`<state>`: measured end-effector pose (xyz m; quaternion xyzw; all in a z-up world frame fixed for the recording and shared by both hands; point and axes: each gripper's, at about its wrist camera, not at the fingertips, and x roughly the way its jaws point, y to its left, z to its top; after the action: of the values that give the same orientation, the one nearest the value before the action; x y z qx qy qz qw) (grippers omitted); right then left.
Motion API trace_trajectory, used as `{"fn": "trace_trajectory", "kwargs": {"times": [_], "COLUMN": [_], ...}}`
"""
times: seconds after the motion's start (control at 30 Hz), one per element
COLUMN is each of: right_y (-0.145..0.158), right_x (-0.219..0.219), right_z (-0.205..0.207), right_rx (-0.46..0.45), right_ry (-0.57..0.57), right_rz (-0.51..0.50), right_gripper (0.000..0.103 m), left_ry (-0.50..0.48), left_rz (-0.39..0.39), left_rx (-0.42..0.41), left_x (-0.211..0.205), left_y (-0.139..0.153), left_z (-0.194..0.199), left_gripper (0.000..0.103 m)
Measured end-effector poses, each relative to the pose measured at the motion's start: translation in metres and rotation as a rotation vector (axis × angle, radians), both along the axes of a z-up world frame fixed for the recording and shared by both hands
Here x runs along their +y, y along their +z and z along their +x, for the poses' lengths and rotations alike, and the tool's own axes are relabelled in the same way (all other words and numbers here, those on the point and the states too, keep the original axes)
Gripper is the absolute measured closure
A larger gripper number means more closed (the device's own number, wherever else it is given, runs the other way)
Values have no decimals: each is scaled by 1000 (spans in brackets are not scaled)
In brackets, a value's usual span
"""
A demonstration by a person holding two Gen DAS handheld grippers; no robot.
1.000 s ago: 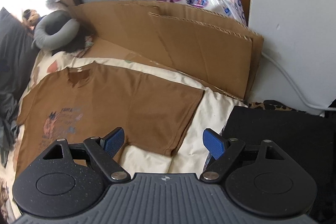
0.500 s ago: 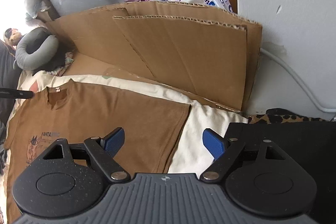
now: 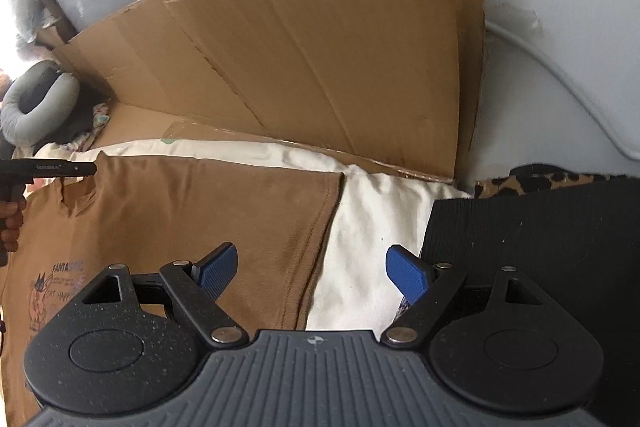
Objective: Fold clothes
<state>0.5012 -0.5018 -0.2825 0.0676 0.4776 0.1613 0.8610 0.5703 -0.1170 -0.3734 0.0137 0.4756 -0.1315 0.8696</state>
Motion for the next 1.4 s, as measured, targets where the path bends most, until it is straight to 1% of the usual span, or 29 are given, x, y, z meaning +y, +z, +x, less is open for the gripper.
{"fn": "trace_trajectory", "kwargs": {"times": [0.17,0.2,0.23,0.27,0.33,0.43,0.53,0.67,0.8,0.93,1.03,1.1,1.17,1.2,1.27,1.3,1.4], "right_y": [-9,-10,-12,-12,-13,-13,-11,-6,-5,-13,-24,-32,-42,-47,-55,-58,-63], "right_x": [5,7,9,11,14,16,17,20,26,37,45,48,48,47,46,45,43], "right_z": [-5,-7,-9,-10,-13,-16,-19,-30,-44,-56,-64,-69,-74,-76,-80,-82,-88], "right_rx": [-2,-4,-6,-10,-18,-29,-38,-51,-51,-32,-2,23,52,67,89,95,95], "right_ry": [-14,-13,-9,-3,9,2,-11,-18,-32,-53,-87,-133,-189,-218,-259,-274,-308], "right_rz": [8,7,5,0,-9,-10,0,8,33,57,66,70,97,113,127,135,129], "right_gripper": [17,17,17,17,17,16,16,16,16,17,17,17,18,19,23,26,29], "left_ry": [20,25,33,43,50,40,22,27,54,77,54,39,33,32,28,20,0], "left_rz": [44,55,63,64,72,88,105,99,70,34,14,7,0,-4,-10,-6,-6], "left_rx": [-10,-9,-5,5,25,30,20,6,-28,-27,-22,-18,-10,-4,7,10,27], "left_x": [-1,0,1,2,4,7,6,8,9,11,7,3,1,0,-2,-3,-8], "left_y": [-16,-19,-22,-25,-32,-41,-45,-47,-37,-20,-10,-5,0,2,6,8,15], "left_z": [23,27,30,32,36,39,41,44,45,40,29,21,13,9,0,-4,-18], "left_gripper": [80,81,88,91,91,91,90,91,91,91,89,87,79,77,71,70,68]}}
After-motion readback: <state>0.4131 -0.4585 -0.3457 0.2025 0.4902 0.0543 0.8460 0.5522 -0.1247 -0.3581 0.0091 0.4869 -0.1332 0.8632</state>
